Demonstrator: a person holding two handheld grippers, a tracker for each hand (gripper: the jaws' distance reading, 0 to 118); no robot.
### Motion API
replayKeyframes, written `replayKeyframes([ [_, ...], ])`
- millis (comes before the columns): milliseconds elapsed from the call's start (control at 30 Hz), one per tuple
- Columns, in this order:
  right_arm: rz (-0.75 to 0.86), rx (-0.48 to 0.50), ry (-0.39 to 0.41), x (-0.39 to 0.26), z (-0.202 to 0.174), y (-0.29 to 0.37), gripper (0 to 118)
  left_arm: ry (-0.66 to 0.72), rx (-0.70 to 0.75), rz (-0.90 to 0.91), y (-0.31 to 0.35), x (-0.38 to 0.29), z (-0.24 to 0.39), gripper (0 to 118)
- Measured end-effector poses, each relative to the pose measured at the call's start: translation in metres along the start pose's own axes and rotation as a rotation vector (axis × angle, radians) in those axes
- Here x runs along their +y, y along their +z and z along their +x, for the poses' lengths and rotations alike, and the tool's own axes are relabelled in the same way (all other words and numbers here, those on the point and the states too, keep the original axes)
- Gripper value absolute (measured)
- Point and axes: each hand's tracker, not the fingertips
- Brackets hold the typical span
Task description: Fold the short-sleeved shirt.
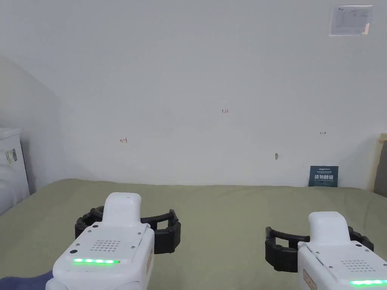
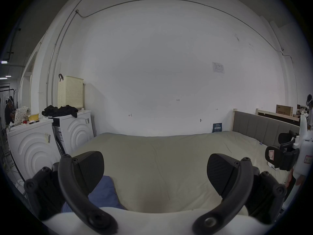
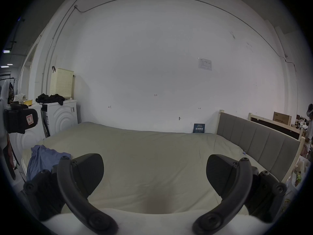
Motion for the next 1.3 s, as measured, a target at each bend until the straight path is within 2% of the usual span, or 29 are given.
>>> replayKeyframes([
  [267,-0.003,0.002,-0.008,-0.002,-0.003,0.000,116,-0.008,-0.010,-0.017,-0.001,-0.004,0.001,118],
  [300,-0.006,0.010,-0.013,-0.001,-0.003,0.001,112,-0.011,-0.008,-0.019,-0.001,-0.004,0.001,116],
  [333,-0.002,0.006,-0.016,0.000,-0.003,0.003,98,-0.014,0.000,-0.013,0.000,-0.005,0.001,108],
  [367,0.009,-0.006,-0.016,0.000,-0.004,0.003,62,-0.020,0.000,-0.011,0.000,-0.005,0.001,81],
  [400,0.011,-0.031,-0.006,-0.001,-0.004,0.002,21,-0.021,0.001,-0.010,0.000,-0.006,0.001,43],
  [433,0.013,-0.065,-0.005,-0.002,-0.004,0.001,2,-0.020,-0.002,-0.016,-0.001,-0.007,0.001,4],
  [500,0.009,-0.027,-0.022,0.001,0.002,0.003,2,0.020,-0.038,-0.015,0.001,-0.008,-0.004,0],
  [733,0.000,-0.058,-0.012,-0.002,-0.001,0.004,2,0.008,-0.033,-0.022,0.001,-0.009,-0.005,0],
  [900,-0.025,-0.025,0.007,-0.006,-0.018,-0.007,2,0.006,0.021,-0.042,0.003,-0.013,-0.028,0],
  [1000,-0.042,0.061,-0.004,-0.010,-0.048,-0.018,2,0.018,0.101,-0.069,0.010,-0.016,-0.062,0],
  [1300,-0.057,0.382,-0.028,-0.017,-0.171,-0.050,2,0.028,0.415,-0.132,0.065,-0.029,-0.173,0],
])
